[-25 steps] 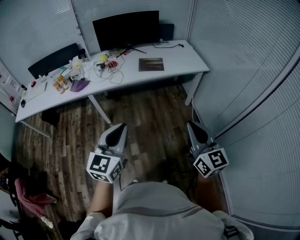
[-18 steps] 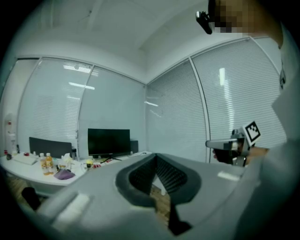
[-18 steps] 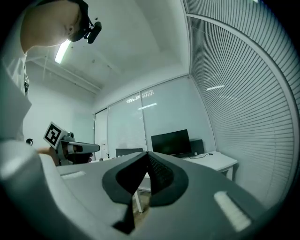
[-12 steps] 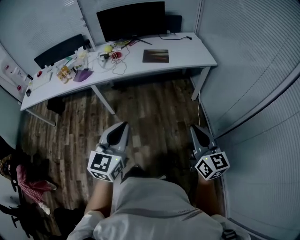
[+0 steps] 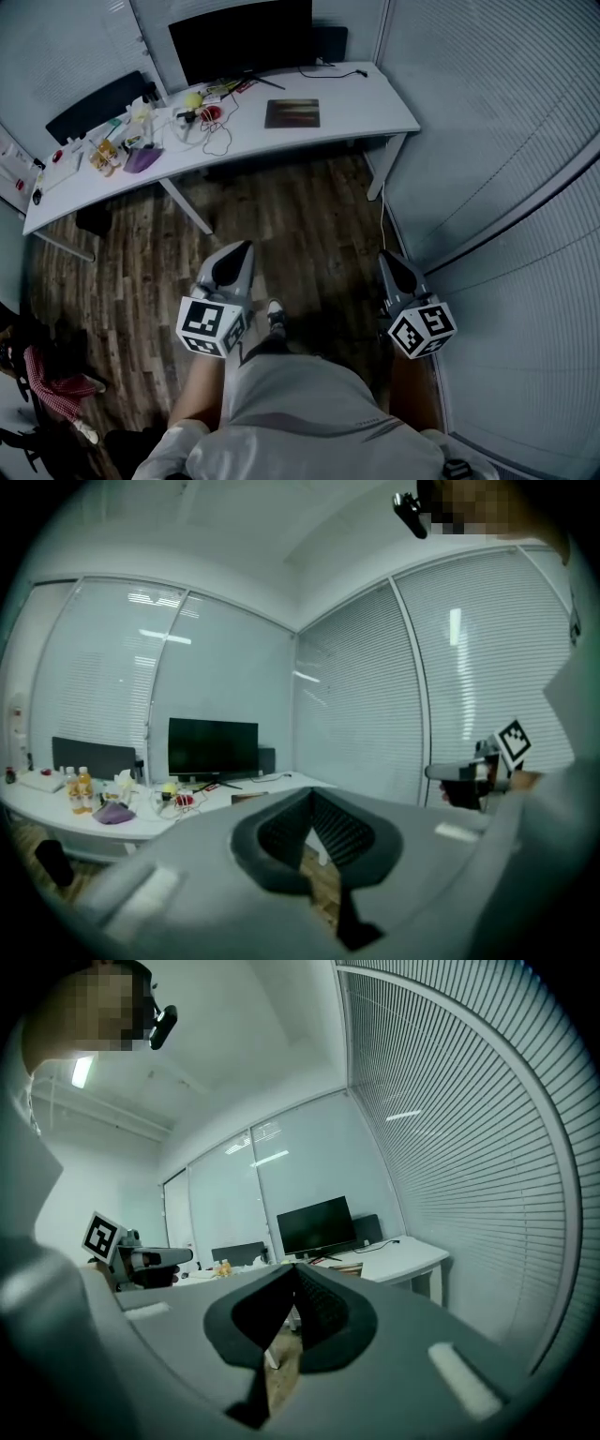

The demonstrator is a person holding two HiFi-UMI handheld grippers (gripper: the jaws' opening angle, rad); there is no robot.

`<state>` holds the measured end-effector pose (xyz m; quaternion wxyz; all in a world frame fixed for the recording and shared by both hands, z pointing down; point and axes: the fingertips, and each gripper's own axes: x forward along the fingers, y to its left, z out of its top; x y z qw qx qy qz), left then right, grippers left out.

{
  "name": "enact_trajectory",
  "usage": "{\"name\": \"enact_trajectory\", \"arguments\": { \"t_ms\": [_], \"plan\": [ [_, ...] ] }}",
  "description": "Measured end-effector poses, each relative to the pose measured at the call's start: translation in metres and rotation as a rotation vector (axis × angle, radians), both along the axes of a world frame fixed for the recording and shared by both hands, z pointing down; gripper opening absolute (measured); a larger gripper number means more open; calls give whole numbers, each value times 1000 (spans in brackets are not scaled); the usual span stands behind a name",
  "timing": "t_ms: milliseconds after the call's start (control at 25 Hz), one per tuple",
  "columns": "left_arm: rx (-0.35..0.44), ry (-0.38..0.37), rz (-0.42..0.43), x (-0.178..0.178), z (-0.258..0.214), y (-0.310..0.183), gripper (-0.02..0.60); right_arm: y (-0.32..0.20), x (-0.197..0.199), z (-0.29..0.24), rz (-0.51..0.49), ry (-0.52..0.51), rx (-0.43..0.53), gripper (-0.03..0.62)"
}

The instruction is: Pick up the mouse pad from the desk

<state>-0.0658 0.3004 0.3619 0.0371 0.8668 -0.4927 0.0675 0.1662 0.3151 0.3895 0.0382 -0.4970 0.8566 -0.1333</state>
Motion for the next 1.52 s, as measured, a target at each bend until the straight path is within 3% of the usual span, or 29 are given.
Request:
{"name": "enact_trajectory", "arguments": {
  "t_ms": [280,840,1280,1520],
  "plan": [
    [9,31,33,-12,-8,-87,3,-81,-2,-15,60,33,-1,6],
    [-34,31,10,-129,1,-227,3,-223,-127,-6,8,104,-51,6],
    [-74,48,12,-127,14,-290,3,-294,-131,5,-17,107,-85,6],
    [-81,27,-42,-101,17,-361,3,-377,-98,9,-48,91,-77,6]
  ]
}}
